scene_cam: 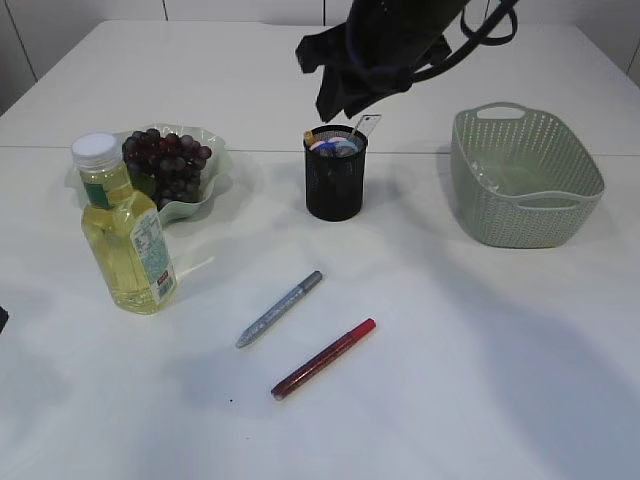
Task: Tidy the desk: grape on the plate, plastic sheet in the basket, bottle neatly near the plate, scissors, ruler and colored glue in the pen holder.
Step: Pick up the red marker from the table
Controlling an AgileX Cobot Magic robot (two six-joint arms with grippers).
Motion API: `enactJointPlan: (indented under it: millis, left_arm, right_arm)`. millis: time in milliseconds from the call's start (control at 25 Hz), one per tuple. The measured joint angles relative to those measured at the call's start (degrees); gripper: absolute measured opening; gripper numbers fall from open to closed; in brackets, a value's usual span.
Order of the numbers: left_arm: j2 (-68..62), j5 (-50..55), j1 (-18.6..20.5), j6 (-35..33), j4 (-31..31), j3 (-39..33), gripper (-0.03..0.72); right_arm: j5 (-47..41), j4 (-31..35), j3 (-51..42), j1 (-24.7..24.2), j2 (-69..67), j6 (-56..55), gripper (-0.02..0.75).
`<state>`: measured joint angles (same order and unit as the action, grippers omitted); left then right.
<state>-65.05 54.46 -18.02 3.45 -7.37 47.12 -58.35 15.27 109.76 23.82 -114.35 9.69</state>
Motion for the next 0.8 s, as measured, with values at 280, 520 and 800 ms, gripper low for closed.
enactJointPlan:
  millis: [280,520,800]
  left_arm:
    - [0.0,0.61,0.0,0.0,-0.11,0.0,0.289]
    - [0.0,0.61,0.0,0.0,0.01,0.0,0.289]
    - [0.0,0.5,0.0,-0.45,0.45,0.0,0.289]
  right_arm:
    - [-6.2,-6.06,-2.64,5.53,0.0,-10.25,0.259]
    - [-10.17,-7.1,-5.36,6.29,0.02,-14.06,0.268]
    - [-11.58,-4.8,-15.24,6.64,0.6,-15.65,0.268]
